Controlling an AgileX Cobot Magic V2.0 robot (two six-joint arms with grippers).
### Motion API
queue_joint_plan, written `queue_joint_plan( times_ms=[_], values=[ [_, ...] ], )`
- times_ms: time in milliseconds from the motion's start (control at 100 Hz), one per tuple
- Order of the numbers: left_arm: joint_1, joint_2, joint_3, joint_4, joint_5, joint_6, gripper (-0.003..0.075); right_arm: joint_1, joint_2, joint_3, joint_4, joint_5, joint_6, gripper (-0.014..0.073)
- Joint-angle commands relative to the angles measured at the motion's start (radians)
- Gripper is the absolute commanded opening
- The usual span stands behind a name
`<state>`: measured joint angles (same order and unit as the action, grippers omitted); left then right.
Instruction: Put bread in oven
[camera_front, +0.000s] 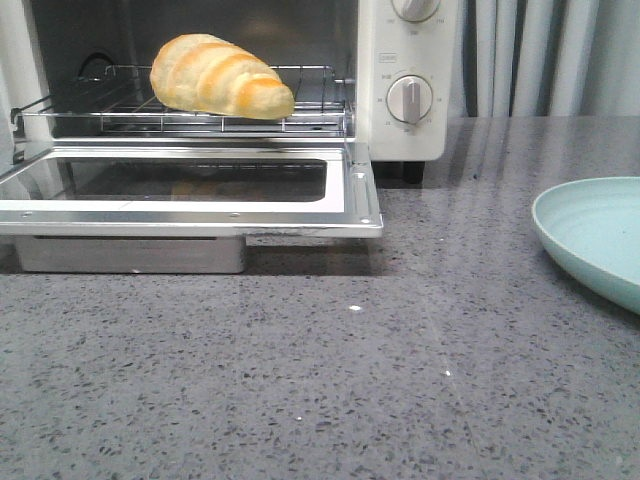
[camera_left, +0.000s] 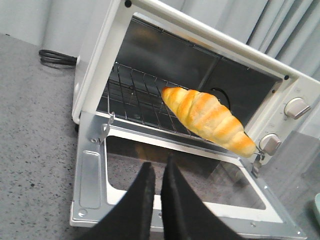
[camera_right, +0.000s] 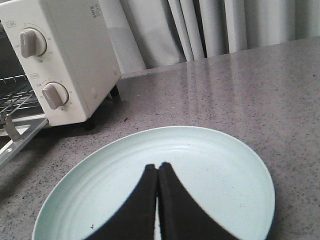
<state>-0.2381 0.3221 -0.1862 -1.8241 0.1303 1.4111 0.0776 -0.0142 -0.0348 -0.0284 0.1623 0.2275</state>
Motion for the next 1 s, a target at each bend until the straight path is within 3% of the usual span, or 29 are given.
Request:
queue_joint_plan(
  times_ms=[0,80,150,220,410,510,640,800,880,990],
  values=[
    [0.001,0.014,-0.041,-0.032,0.023,0.082,-0.002,-0.003,-0.011,-0.025,0.0,-0.081,-0.007,-0.0044],
    [0.001,0.014,-0.052,0.032,0.015,0.083,-0.002,-0.003,-0.011,-0.025,0.0,-0.081,-0.007,-0.0044],
    [0.001,0.014,-0.068,0.164,0.024,-0.064,-0.002,-0.003,-0.011,-0.025,0.0,-0.081,-0.007,-0.0044],
    [0.001,0.014,-0.075,0.358,0.027,-0.328,-0.002,-0.003,-0.011,-0.025,0.0,-0.081,-0.007,-0.0044],
    [0.001,0.014,-0.076,0.944,0.083,-1.26,-0.002,-0.003,-0.011,-0.025,0.0,-0.081,-0.007,-0.0044],
    [0.001,0.014,-0.076,1.24,0.104,-1.56,-0.002,-0.003,-0.011,-0.025,0.0,-0.081,-0.007,-0.0044],
    [0.001,0.01,-0.076,1.508,0.065,-1.65,-0.002,-0.003,-0.011,-0.025,0.0,-0.081,-0.007,-0.0044],
    [0.003,-0.041,-0.055,1.726,-0.112,-1.652,-0.002,-0.003,-0.011,-0.025,0.0,-0.081,-0.007,-0.0044],
    [0.016,-0.093,-0.027,1.787,-0.201,-1.652,-0.002,-0.003,-0.011,-0.025,0.0,-0.081,-0.007,-0.0044],
    [0.073,-0.168,0.01,1.813,-0.194,-1.652,-0.002,-0.003,-0.011,-0.025,0.0,-0.081,-0.007,-0.0044]
  ],
)
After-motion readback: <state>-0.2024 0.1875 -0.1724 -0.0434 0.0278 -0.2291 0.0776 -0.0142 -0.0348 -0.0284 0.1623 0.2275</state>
